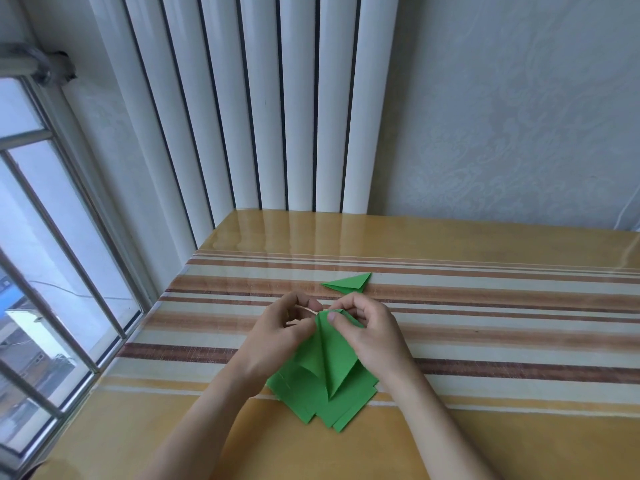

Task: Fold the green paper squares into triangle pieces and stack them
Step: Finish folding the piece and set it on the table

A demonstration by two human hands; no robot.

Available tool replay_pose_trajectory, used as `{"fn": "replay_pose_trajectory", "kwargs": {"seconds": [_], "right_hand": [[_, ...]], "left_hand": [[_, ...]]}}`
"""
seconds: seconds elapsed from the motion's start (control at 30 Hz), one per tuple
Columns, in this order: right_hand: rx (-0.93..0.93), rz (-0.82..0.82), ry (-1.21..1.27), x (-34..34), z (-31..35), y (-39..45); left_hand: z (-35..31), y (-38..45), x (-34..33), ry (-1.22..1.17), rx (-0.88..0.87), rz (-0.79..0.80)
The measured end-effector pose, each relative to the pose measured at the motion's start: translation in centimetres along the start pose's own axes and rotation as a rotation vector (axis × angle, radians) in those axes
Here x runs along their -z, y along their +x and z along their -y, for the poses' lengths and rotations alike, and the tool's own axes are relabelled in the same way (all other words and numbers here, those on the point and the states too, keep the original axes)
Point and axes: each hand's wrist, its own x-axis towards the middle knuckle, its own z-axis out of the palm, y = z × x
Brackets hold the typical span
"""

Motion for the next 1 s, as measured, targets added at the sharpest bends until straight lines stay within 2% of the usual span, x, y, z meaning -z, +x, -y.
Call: {"fn": "replay_pose_trajectory", "kwargs": {"seconds": [0.2,0.5,0.8,1.0], "right_hand": [[0.085,0.022,-0.05,-0.1,0.44,-0.11],[0.29,0.009,-0.166,-0.12,0.33,-0.14],[0.31,0.049,-0.199,-0.22,0.57,-0.38],[0.3,0.022,-0.216,-0.2,0.23,-0.26]], "left_hand": [[0.69,0.49,-0.37,0.001,0.051,-0.048],[0.86,0.65,0.11,-0.249,0.185,-0.039],[0.85,0.81,0.38,-0.364,0.198,-0.032],[0.9,0.78,0.24,-0.331,0.177,-0.055]]}}
